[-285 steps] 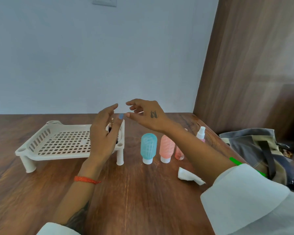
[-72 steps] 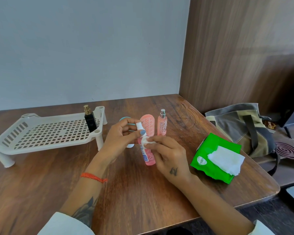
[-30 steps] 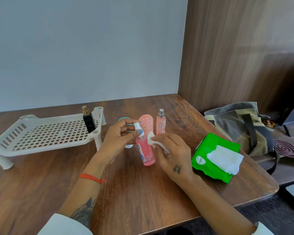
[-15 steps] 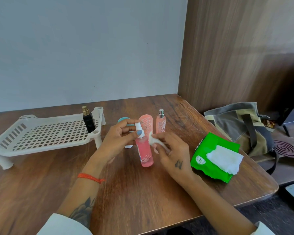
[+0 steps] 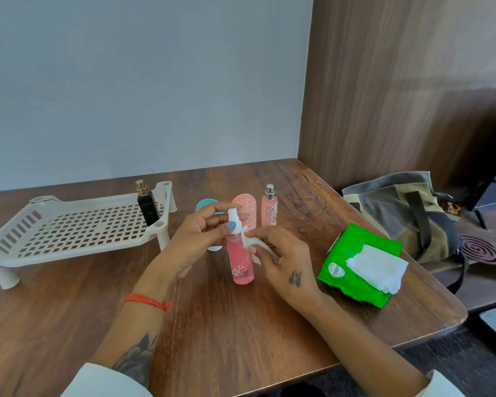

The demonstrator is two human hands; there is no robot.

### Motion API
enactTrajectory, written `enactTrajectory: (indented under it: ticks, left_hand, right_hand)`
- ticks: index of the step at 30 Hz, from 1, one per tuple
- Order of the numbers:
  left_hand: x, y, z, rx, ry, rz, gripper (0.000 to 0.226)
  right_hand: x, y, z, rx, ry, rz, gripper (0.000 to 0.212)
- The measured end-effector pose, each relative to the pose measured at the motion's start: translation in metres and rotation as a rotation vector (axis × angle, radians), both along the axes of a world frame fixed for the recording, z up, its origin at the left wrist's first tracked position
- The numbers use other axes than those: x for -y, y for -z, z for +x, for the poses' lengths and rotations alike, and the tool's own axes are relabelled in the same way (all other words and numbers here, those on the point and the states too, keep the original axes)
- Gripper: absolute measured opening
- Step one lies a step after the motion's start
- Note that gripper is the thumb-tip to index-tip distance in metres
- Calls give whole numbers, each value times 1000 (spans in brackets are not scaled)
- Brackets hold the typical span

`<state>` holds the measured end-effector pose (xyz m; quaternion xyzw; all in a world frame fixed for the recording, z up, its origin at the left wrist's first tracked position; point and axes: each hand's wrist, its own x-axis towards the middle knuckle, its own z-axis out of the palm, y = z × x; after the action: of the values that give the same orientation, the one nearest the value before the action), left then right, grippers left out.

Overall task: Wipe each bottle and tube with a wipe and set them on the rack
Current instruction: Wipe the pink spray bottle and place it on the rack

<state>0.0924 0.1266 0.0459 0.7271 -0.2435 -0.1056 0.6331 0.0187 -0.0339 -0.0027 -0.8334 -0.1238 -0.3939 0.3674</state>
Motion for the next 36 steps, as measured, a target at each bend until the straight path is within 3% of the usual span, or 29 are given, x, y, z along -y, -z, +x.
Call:
enactTrajectory:
  ticks: [3, 6, 10, 13, 20, 23, 26, 30, 36]
  left_hand:
    - [-1, 0, 0, -9, 14, 2, 30]
    - [-1, 0, 1, -13, 23, 3, 31]
    - [0, 0, 0, -9, 18, -2, 27]
    - [-1, 1, 0, -11, 7, 1, 29]
    - [-2, -1, -1, -26, 47, -1, 31]
    - [-1, -1, -1, -21, 37, 4, 28]
    - [0, 0, -2, -11, 22, -2, 27]
    - [0, 0, -2, -6, 5, 12, 33]
    - [3, -1, -3, -31, -9, 47, 46]
  right_hand:
    - [2, 1, 3, -122, 27, 127, 22]
    - [2, -1, 3, -70, 97, 219, 24]
    - [0, -3, -1, 91, 23, 93, 18]
    - [-3, -1, -1, 86, -37, 4, 20]
    - [1, 0, 3, -200, -17, 176, 22]
    - [0, -3, 0, -72, 70, 167, 22]
    - [1, -2, -3, 110, -2, 37, 17]
    - [-2, 1, -3, 108, -58, -59, 23]
    - [2, 1, 0, -13, -67, 56, 18]
